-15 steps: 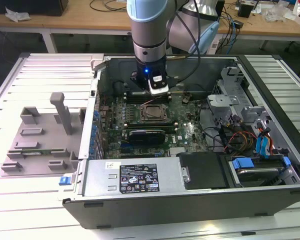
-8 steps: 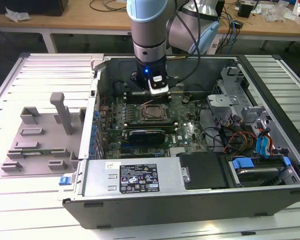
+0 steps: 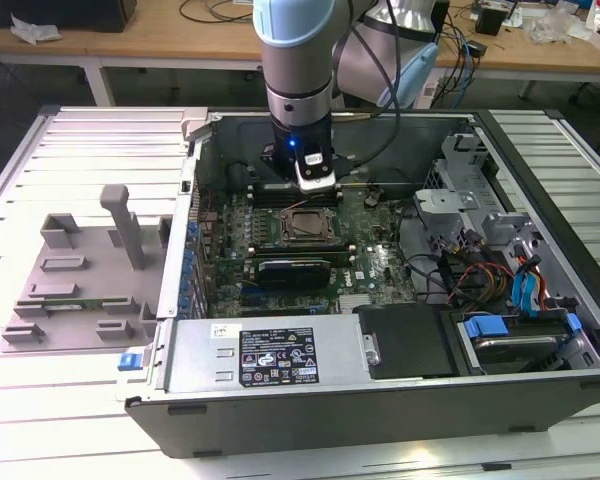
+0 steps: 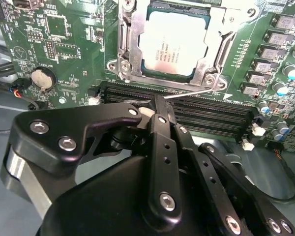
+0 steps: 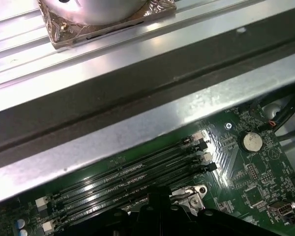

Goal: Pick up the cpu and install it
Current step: 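Install the first cpu locking lever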

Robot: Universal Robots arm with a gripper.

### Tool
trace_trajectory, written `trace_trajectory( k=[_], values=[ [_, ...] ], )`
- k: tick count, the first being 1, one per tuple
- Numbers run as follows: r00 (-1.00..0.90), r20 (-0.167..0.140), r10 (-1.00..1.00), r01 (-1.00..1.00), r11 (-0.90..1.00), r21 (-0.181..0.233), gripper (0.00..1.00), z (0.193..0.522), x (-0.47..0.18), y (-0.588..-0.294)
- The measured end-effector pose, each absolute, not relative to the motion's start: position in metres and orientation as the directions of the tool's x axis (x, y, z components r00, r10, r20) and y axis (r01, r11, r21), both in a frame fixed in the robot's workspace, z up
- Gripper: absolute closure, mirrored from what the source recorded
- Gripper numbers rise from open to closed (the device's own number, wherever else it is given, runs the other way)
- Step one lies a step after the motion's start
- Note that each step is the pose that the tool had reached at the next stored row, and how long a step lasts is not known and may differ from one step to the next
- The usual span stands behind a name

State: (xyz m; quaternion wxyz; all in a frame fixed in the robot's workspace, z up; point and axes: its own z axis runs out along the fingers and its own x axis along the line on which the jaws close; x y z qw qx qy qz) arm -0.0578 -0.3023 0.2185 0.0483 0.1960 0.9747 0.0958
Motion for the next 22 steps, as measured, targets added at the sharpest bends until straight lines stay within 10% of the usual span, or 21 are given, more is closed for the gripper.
trace_trajectory(
  k=[22],
  values=[
    [-0.848,-0.077,0.525,0.507,0.844,0.175,0.89,0.2091,-0.0578,-0.2946]
  ],
)
